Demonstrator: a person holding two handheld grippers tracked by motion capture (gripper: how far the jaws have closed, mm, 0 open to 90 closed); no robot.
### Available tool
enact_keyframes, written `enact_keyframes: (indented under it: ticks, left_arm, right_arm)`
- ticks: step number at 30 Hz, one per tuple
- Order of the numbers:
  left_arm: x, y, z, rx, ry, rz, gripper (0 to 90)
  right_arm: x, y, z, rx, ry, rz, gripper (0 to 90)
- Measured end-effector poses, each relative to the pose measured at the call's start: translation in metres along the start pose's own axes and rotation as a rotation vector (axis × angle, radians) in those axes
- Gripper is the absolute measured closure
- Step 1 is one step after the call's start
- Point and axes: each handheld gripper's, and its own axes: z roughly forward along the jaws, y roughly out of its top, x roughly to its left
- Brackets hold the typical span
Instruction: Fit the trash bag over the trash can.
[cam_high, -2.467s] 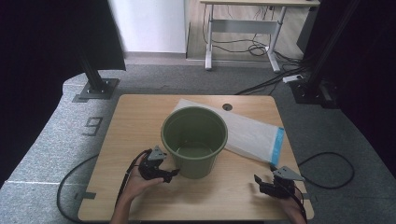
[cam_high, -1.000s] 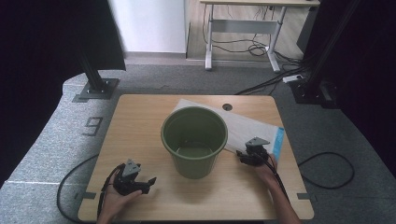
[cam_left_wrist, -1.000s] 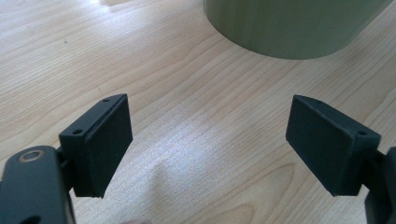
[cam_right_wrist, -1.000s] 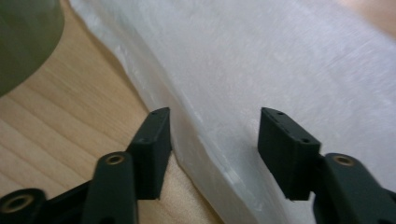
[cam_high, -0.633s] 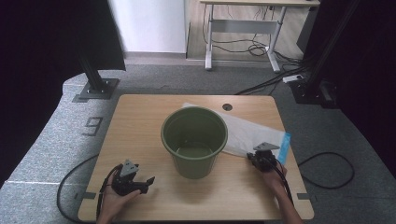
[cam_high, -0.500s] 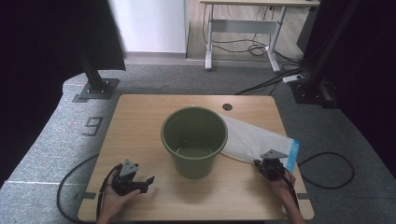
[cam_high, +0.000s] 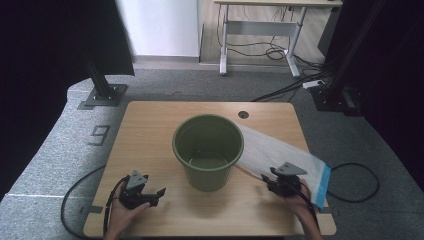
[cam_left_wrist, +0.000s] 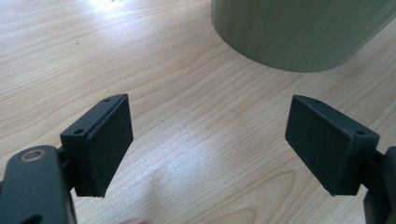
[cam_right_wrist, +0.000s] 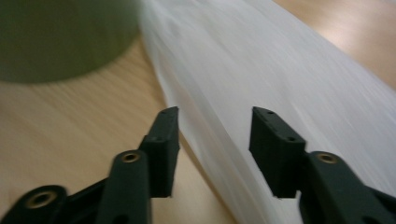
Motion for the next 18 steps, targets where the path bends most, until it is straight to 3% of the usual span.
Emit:
enact_keyframes:
  ticks: [3, 7, 12, 18]
  left_arm:
    - [0.0, -0.001, 0.0, 0.005, 0.003, 0.002, 14.9]
    - [0.0, -0.003, 0.003, 0.013, 0.007, -0.003, 14.9]
    - [-0.002, -0.003, 0.004, 0.019, 0.008, -0.002, 14.9]
    - [-0.007, 0.001, 0.004, 0.017, 0.027, 0.019, 14.6]
  right_arm:
    - [0.013, 0.022, 0.036, 0.017, 0.048, -0.038, 46.4]
    - [0.021, 0.034, 0.066, 0.044, 0.089, -0.042, 45.7]
    - [0.019, 0.039, 0.082, 0.055, 0.096, -0.011, 48.1]
    - [0.018, 0.034, 0.088, 0.085, 0.056, -0.017, 68.6]
